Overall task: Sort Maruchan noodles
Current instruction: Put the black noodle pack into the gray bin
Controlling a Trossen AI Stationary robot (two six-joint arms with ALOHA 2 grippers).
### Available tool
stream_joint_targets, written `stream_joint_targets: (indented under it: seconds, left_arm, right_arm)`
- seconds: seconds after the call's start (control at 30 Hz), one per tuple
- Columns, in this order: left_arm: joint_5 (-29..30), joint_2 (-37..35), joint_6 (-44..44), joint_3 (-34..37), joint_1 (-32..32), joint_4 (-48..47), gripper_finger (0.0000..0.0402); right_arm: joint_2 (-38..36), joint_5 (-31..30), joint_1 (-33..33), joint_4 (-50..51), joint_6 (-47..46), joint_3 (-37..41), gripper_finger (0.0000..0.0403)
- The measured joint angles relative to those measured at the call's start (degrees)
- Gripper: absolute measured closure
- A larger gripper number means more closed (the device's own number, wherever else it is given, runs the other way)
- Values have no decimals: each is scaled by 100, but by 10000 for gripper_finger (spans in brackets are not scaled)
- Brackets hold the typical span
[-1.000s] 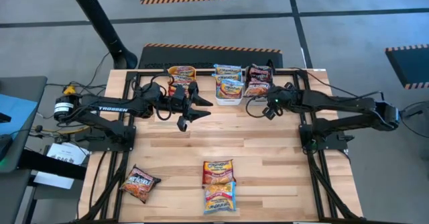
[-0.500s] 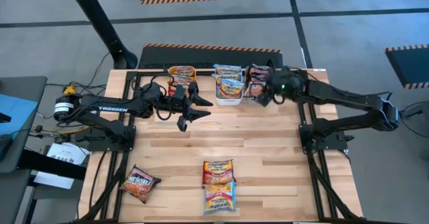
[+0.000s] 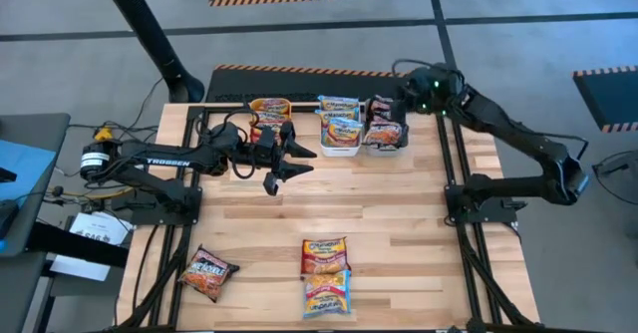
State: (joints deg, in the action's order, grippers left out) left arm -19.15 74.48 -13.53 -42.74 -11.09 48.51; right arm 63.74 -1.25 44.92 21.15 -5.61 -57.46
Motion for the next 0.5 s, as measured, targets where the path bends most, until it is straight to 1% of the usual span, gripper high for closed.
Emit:
stream_joint_targets:
  seconds: [0.1,0.27,0.5]
  left_arm:
    - [1,0,-140,0,2,-8,244]
    - [-2,0,-224,0,2,-22,244]
    - [-13,0,-302,0,0,-22,244]
  right_arm:
    - [266,310,147,114,9,-69,221]
    - [740,365,260,324,160,-207,211]
    - [1403,514,394,1192,397,-474,184]
